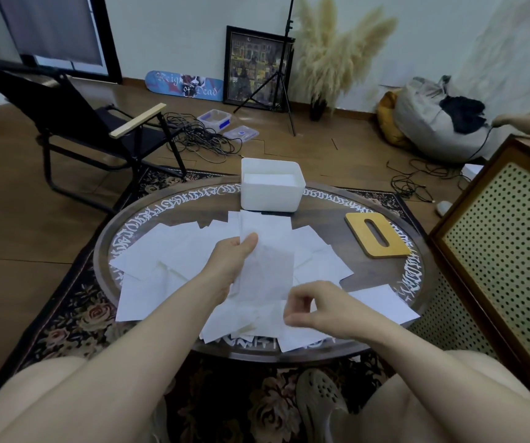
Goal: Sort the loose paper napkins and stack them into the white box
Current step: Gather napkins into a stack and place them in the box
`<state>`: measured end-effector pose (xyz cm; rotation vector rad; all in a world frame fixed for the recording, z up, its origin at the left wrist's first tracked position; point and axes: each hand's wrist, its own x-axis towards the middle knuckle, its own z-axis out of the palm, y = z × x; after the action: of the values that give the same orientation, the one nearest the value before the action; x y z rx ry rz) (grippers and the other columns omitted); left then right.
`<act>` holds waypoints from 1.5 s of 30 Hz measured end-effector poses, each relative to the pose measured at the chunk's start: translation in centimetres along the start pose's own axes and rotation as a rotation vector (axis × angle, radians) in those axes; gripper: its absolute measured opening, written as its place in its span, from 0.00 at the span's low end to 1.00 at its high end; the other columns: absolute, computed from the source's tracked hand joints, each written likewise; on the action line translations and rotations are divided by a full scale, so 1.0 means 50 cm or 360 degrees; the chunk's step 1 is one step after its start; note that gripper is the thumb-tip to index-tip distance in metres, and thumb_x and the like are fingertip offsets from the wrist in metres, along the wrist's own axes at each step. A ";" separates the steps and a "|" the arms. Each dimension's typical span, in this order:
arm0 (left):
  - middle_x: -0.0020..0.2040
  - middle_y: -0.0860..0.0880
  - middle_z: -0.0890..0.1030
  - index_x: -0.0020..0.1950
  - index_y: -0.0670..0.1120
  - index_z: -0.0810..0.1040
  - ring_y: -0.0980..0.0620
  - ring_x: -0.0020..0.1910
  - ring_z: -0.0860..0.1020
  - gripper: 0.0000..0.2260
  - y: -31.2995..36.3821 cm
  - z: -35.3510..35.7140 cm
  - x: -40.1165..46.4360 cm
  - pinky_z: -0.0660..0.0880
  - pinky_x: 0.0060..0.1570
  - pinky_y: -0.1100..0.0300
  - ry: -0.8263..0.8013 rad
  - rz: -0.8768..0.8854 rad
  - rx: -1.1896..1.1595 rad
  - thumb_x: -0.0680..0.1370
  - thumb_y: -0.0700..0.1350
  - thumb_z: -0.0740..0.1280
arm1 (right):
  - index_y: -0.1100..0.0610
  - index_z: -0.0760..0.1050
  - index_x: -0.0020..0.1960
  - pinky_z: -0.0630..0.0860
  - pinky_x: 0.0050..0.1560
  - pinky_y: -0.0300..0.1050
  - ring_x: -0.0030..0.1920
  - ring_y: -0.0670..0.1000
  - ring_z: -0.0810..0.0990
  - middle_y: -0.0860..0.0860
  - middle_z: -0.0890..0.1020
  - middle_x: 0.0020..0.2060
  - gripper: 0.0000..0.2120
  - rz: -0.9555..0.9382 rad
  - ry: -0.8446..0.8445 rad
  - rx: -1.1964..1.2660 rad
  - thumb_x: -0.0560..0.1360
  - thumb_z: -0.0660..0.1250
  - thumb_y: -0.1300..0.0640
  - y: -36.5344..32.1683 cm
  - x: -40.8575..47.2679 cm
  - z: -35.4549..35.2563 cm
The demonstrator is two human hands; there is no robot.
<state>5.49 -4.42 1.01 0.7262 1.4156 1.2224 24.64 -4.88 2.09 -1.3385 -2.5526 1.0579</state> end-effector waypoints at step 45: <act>0.46 0.47 0.84 0.54 0.46 0.81 0.50 0.39 0.80 0.10 -0.018 0.020 0.016 0.77 0.38 0.57 -0.0265 0.0047 -0.0190 0.82 0.43 0.60 | 0.54 0.70 0.40 0.69 0.41 0.47 0.34 0.53 0.74 0.54 0.80 0.32 0.08 0.0438 0.1133 0.1421 0.77 0.66 0.59 0.035 0.121 -0.010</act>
<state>6.44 -3.64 0.01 0.7502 1.1895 1.2286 22.33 0.58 -0.06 -1.4139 -1.1832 1.2250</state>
